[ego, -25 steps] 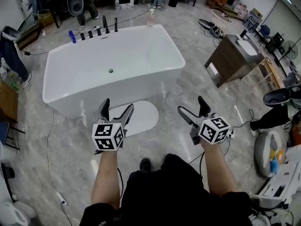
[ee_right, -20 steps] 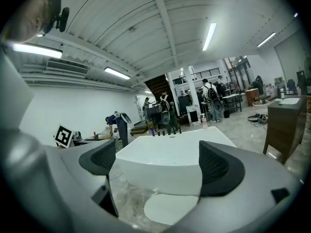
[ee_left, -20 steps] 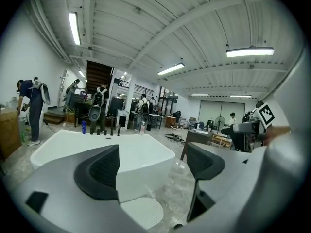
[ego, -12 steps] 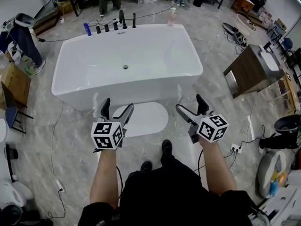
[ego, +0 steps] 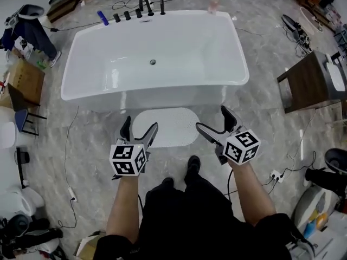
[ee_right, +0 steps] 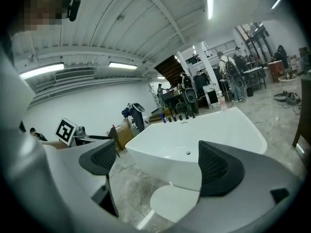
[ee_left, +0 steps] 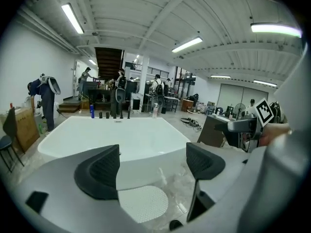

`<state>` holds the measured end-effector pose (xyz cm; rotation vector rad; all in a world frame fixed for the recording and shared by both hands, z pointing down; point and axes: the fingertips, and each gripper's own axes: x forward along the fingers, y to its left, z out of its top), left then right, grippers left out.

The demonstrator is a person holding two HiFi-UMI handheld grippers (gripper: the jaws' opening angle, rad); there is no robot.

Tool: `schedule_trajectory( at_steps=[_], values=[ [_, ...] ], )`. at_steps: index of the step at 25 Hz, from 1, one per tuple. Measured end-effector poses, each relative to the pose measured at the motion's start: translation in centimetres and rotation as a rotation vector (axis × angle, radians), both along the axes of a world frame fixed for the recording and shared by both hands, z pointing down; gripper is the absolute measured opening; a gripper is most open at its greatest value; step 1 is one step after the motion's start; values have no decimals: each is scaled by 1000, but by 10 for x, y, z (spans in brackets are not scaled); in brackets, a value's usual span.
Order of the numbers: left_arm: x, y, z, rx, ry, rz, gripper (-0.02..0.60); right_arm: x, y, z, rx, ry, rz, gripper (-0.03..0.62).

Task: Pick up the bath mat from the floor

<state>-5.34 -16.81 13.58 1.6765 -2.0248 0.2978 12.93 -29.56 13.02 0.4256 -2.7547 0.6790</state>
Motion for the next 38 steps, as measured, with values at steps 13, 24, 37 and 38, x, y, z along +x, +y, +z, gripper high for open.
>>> schedule_trajectory(
  at_steps=[13, 24, 37, 38],
  values=[
    [-18, 15, 67, -47, 125, -56, 445, -31, 11, 64, -87, 146, -80, 532],
    [-89, 48, 105, -64, 156, 0, 443, -115, 61, 80, -111, 172, -14, 532],
    [-88, 81, 154, -148, 168, -25, 442, -124, 85, 140, -133, 190, -37, 532],
    [-84, 83, 161, -157, 172, -24, 442, -117, 85, 147, -137, 198, -25, 532]
  ],
)
